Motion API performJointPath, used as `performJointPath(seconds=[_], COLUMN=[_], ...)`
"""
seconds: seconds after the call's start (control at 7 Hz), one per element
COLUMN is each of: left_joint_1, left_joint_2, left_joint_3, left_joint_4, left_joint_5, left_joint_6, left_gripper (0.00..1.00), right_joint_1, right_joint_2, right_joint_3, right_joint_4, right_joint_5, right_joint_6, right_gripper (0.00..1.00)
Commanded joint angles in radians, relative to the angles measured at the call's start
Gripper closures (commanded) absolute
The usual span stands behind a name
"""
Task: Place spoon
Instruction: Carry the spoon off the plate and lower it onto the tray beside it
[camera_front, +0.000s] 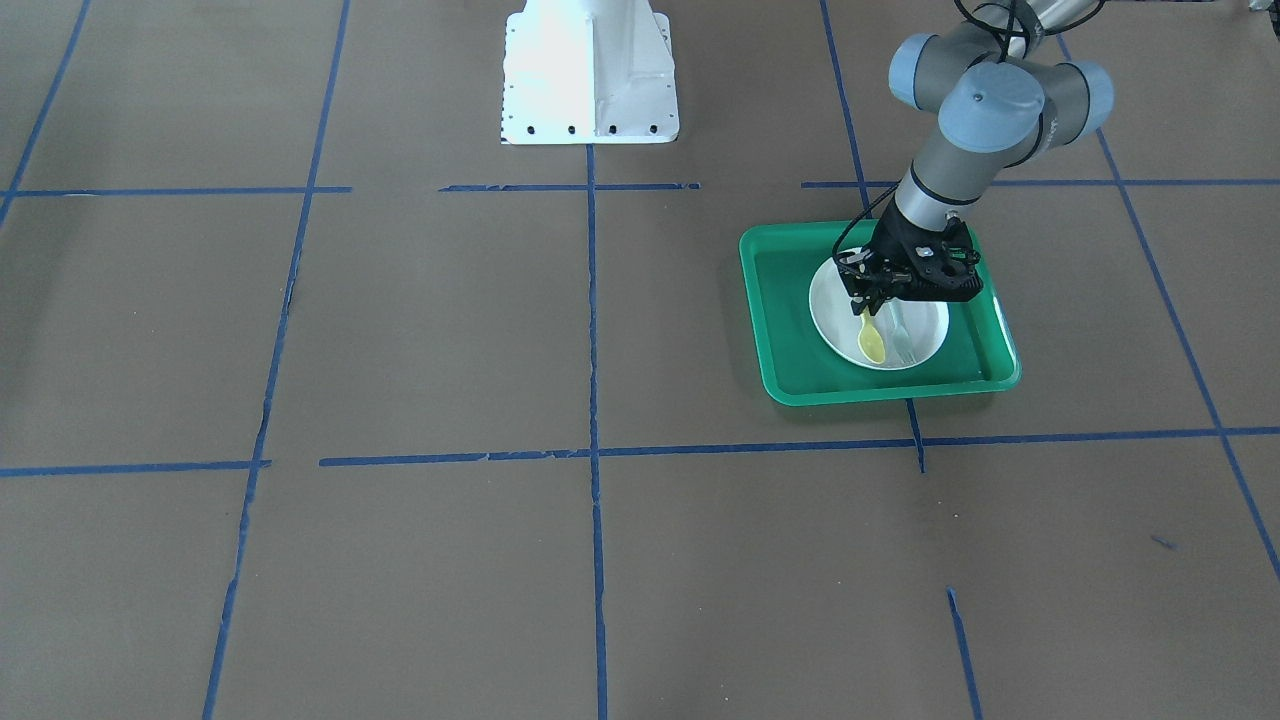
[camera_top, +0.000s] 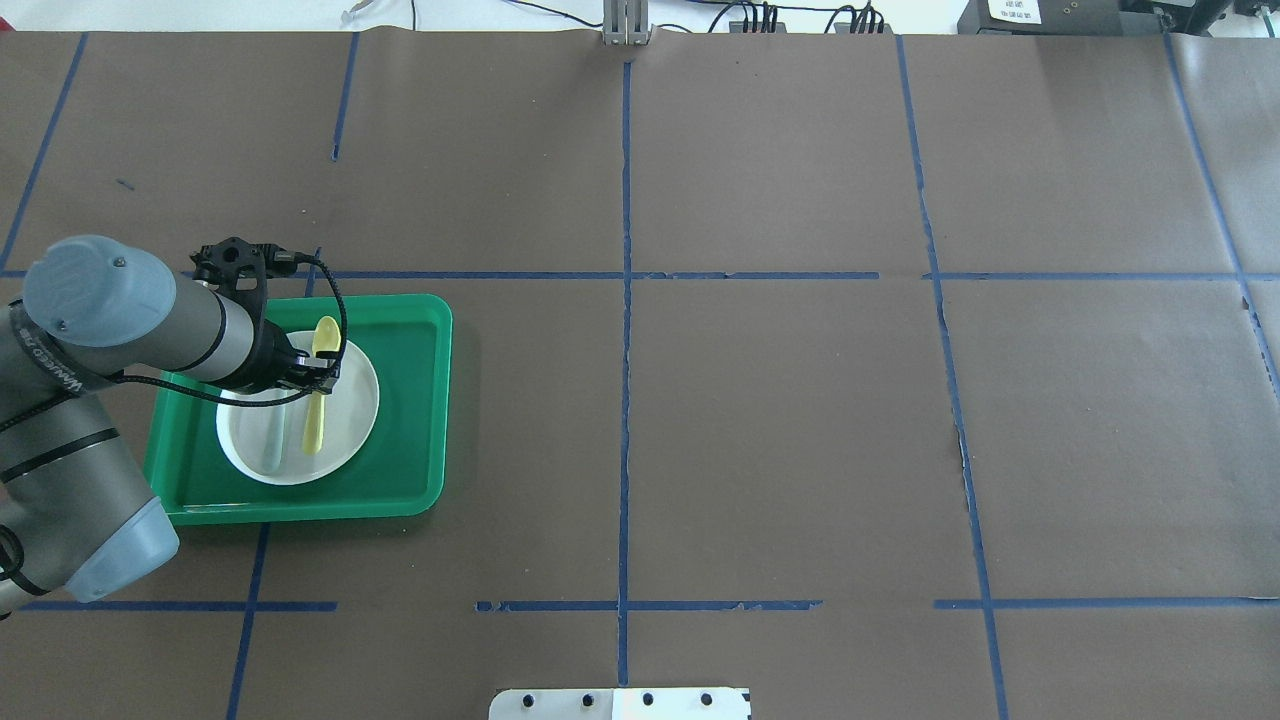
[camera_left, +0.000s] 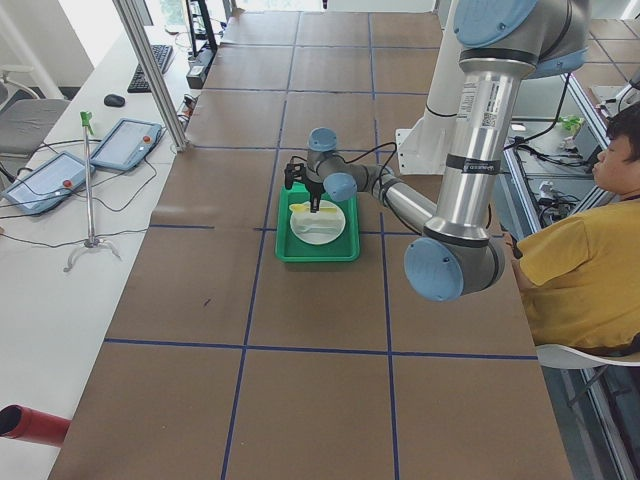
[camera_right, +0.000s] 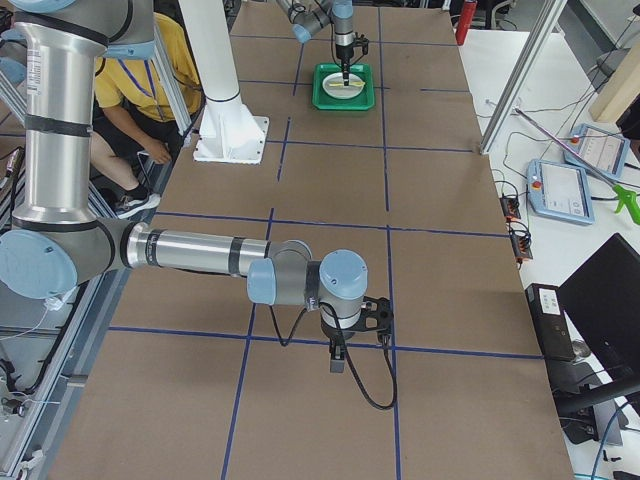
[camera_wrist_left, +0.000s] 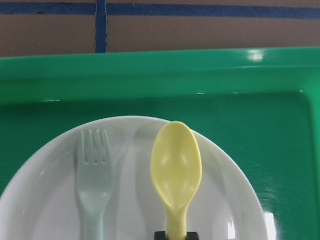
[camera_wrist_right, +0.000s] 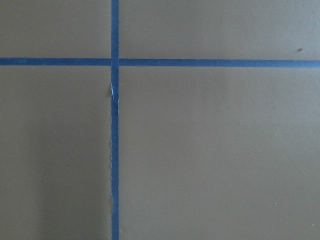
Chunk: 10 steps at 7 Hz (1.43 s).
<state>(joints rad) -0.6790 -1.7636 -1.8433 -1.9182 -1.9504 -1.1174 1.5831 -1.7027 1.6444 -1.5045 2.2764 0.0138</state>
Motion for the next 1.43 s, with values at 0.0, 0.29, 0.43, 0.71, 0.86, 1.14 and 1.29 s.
performJointPath(seconds=[0.0,0.29,0.43,0.71,0.86,1.14,1.29], left_joint_1=[0.001,0.060,0.088,0.110,0.108,0.093,0.040], left_joint_2=[-0.089,-0.155,-0.155,-0.155,-0.154,-0.140,-0.110], left_joint_3=[-0.015,0.059,0.081,0.084,0.087,0.052,0.005], left_joint_4=[0.097,0.096,0.091,0.091,0.093,0.097,0.111], left_joint_5=[0.002,0.049,0.062,0.062,0.064,0.054,0.041], left_joint_6=[-0.068,-0.142,-0.156,-0.165,-0.165,-0.159,-0.125], left_gripper=[1.00,1.00,1.00,0.84,0.01,0.00,0.00], right_joint_1=[0.000,0.000,0.000,0.000,0.000,0.000,0.000], right_joint_2=[0.000,0.000,0.000,0.000,0.000,0.000,0.000], right_joint_3=[0.000,0.000,0.000,0.000,0.000,0.000,0.000], right_joint_4=[0.000,0.000,0.000,0.000,0.000,0.000,0.000], right_joint_5=[0.000,0.000,0.000,0.000,0.000,0.000,0.000], right_joint_6=[0.000,0.000,0.000,0.000,0.000,0.000,0.000], right_gripper=[0.00,0.00,0.00,0.00,0.00,0.00,0.00])
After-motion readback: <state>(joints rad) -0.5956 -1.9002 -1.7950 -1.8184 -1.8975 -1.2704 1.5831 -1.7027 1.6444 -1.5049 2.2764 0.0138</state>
